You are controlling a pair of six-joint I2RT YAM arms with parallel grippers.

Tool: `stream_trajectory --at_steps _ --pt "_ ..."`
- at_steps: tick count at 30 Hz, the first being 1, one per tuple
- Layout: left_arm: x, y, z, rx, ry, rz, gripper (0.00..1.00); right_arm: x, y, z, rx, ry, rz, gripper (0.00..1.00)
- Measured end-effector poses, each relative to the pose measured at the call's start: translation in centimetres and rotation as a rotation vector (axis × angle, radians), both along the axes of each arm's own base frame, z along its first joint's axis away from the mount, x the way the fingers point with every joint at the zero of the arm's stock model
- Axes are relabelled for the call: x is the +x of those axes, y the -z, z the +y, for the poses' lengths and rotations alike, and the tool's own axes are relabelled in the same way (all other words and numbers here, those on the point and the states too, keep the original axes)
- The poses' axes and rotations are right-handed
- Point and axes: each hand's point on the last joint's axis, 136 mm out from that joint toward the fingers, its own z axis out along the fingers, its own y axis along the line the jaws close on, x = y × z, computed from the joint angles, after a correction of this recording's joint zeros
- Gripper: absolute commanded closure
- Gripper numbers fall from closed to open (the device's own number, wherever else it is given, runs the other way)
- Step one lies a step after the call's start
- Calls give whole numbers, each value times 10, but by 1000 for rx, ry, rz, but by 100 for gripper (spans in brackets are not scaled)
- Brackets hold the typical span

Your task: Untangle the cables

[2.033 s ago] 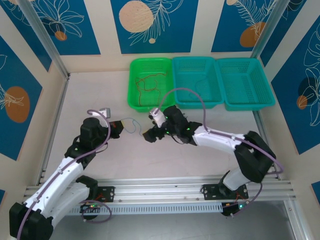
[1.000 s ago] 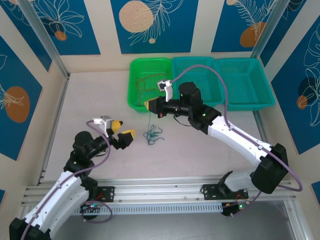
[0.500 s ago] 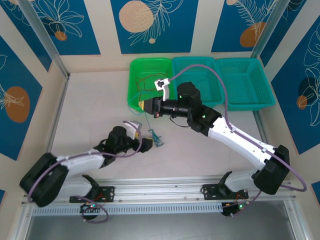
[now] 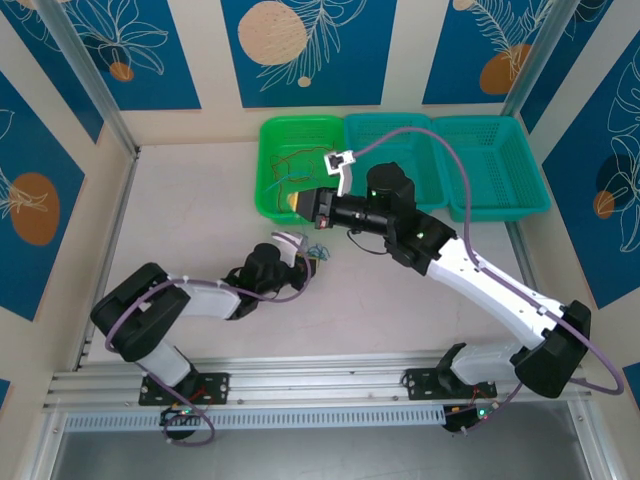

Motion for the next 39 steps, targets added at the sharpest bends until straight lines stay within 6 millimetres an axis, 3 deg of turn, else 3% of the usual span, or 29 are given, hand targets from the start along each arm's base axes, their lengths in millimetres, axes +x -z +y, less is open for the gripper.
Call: stream_trajectory --at_steps 5,8,12,16,17,19,22,26,30,37,39 --pt "3 1 5 13 -31 -1 100 24 -1 -38 -1 118 37 100" --pt "5 -4 17 34 -84 -12 100 51 3 -82 -9 253 83 100" --pt "7 -28 33 9 -163 -62 100 78 15 -158 -5 465 186 100" --pt "7 -56 41 -50 -199 -100 82 82 21 -206 36 579 272 100" --pt "8 -54 45 -43 -216 -94 80 83 18 -213 50 597 272 100" --pt "8 -34 64 11 -273 -39 77 82 6 -233 86 648 252 100" --pt "5 -4 88 83 -335 40 76 78 -3 -248 119 678 241 100" --pt "2 14 113 114 -404 101 74 79 -12 -266 155 720 240 100" --pt "-9 51 151 219 -502 205 60 79 -41 -284 200 773 161 100" --pt "-11 61 179 231 -606 263 47 63 -95 -310 252 846 18 100" --pt "-13 61 182 224 -606 262 43 59 -106 -310 271 836 -10 100"
